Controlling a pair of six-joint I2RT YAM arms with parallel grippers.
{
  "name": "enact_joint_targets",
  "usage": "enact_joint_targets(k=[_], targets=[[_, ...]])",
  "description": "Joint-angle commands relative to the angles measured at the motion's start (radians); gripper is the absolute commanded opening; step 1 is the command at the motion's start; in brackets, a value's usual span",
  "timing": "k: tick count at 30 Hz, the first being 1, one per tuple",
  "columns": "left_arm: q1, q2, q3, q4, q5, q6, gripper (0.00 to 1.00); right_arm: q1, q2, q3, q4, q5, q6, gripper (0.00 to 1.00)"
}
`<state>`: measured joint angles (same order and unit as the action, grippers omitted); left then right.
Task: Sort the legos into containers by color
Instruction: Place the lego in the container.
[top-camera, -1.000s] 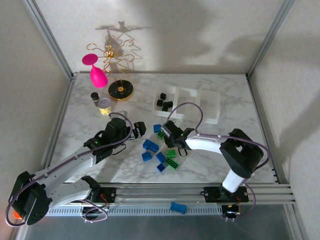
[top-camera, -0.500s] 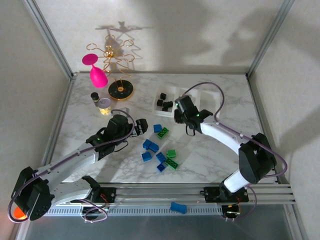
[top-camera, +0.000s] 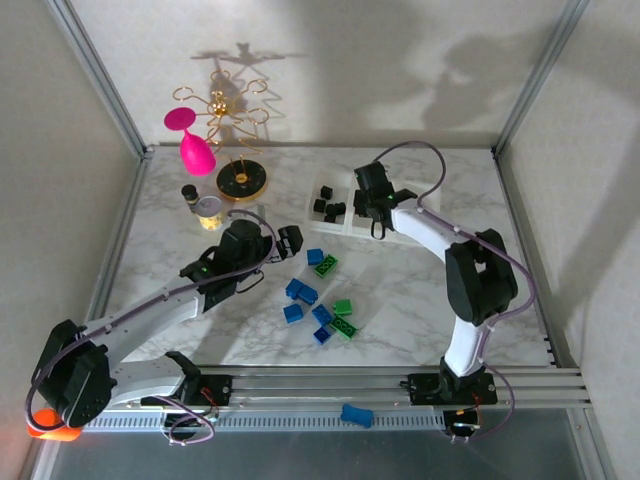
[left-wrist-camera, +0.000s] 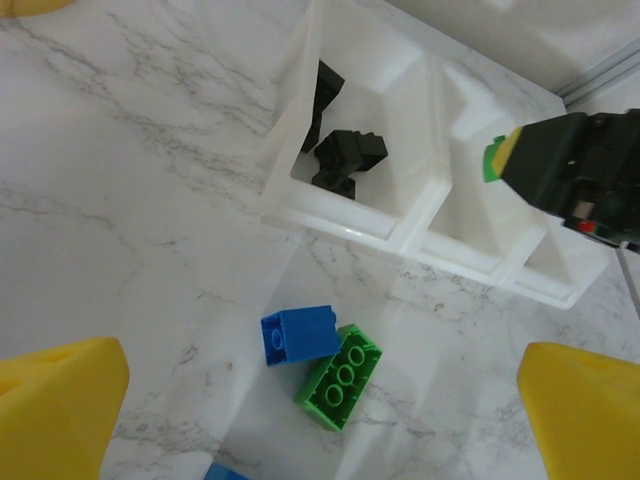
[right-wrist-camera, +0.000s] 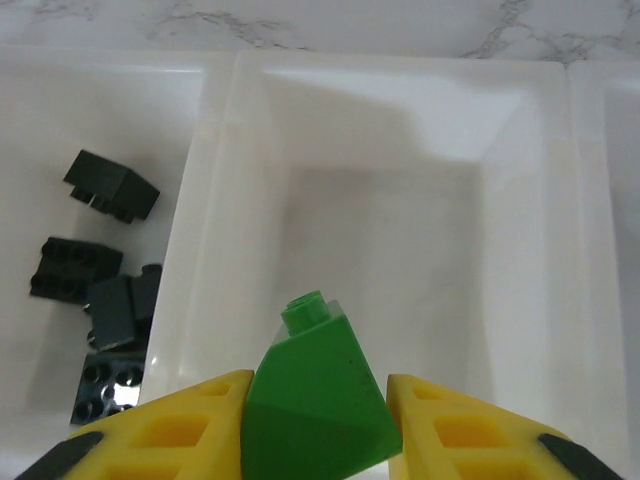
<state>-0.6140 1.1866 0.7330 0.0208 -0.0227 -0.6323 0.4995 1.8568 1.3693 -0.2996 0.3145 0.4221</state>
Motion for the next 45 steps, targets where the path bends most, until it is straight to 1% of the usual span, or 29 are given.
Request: enact_joint_targets(k=[1,5,8,11,16,27,36,45], targets=[[-0.007,0.02,0.032,0.056,-0.013,0.006,1.0,-0.015,0.044,0.04,0.025,0.026,-0.023,0.35],[-0.008,0.034,0.04,0.048,-0.031,0.02,1.0,-0.035,0.08,0.056,0.031,0.0,-0.023,0.36],[-0.007,0.038,0.04,0.045,-0.035,0.019,1.0,-0.038,0.096,0.061,0.027,0.009,-0.028,0.4],[-0.007,0.046,0.04,0.048,-0.029,0.019,1.0,-0.038,0.099,0.057,0.031,0.011,-0.028,0.46],[-0.007,0.06,0.057,0.042,-0.03,0.022,1.0,-0.038,0.091,0.061,0.031,0.008,-0.033,0.5],[-0.007,0.053,0.079,0.028,-0.034,0.024,1.0,-0.024,-0.045,0.022,0.006,-0.057,-0.036,0.54],[-0.007,-0.006,0.048,-0.023,-0.053,0.018,1.0,0.047,-0.192,-0.08,-0.026,-0.059,-0.024,0.58],[-0.007,-0.118,-0.025,-0.108,-0.086,-0.007,1.0,0.166,-0.257,-0.184,-0.045,-0.064,0.016,0.62]])
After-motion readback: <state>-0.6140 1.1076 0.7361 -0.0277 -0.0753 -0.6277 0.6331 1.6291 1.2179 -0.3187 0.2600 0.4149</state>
